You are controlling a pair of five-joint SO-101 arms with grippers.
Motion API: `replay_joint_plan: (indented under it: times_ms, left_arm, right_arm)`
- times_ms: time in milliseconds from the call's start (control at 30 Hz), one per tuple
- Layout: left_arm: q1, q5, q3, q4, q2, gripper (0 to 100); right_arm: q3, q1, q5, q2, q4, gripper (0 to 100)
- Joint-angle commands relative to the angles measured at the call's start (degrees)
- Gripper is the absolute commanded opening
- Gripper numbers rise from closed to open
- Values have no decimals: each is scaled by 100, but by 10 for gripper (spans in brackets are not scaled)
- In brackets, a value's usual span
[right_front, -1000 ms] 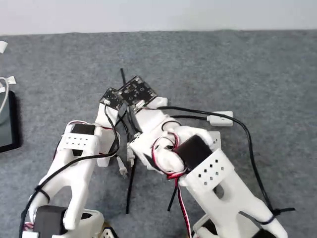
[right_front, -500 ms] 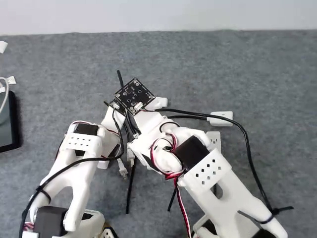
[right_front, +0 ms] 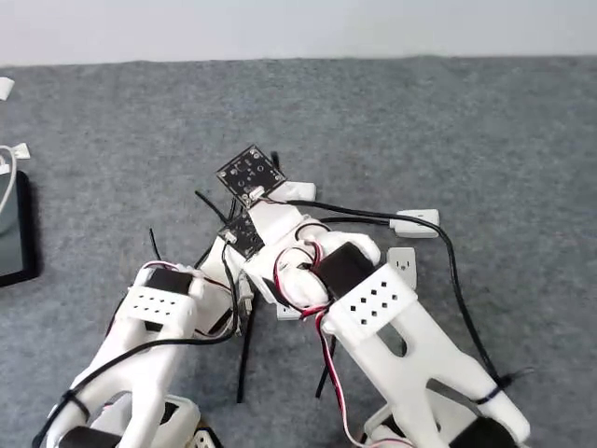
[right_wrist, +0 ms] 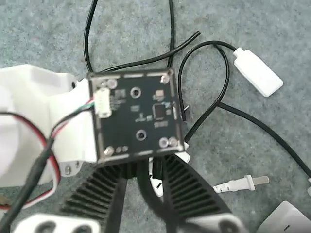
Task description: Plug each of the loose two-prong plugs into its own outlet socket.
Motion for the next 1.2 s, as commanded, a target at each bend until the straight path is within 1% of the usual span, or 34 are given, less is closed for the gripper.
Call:
replay_joint_plan:
  times_ms: [0,67,200,300,400,467,567,733,867,1167]
  left_arm:
    - [0,343,13,-343,-158,12]
    - [-149,703,22,-484,-158,12]
    - [-536,1160,-4,-791,-202,12]
    - [-721,1609,-31,-941,-211,12]
    - [-870,1873,-40,-1081,-211,12]
    - [-949,1899,-119,-1046,-211,12]
    - [-993,1890,-145,-1046,-211,12]
    - [-985,1881,-145,-1046,-211,12]
    - [-985,1873,-145,-1046,-211,12]
    - [-985,1873,-145,-1046,-193,12]
  right_arm:
    - [-149,198,-9,-4,-127,8]
    - [-149,286,-132,-4,-127,9]
    - [53,462,-352,57,-286,9]
    - [598,585,-677,242,-936,9]
    - [1204,602,-949,365,-1692,9]
    - [1451,611,-1037,374,-2000,9]
    - [1521,620,-1046,374,-2105,9]
    - [1547,884,-1046,374,-2044,9]
    - [1521,998,-1037,330,-1780,9]
    - [1934,769,-1064,-374,-1754,9]
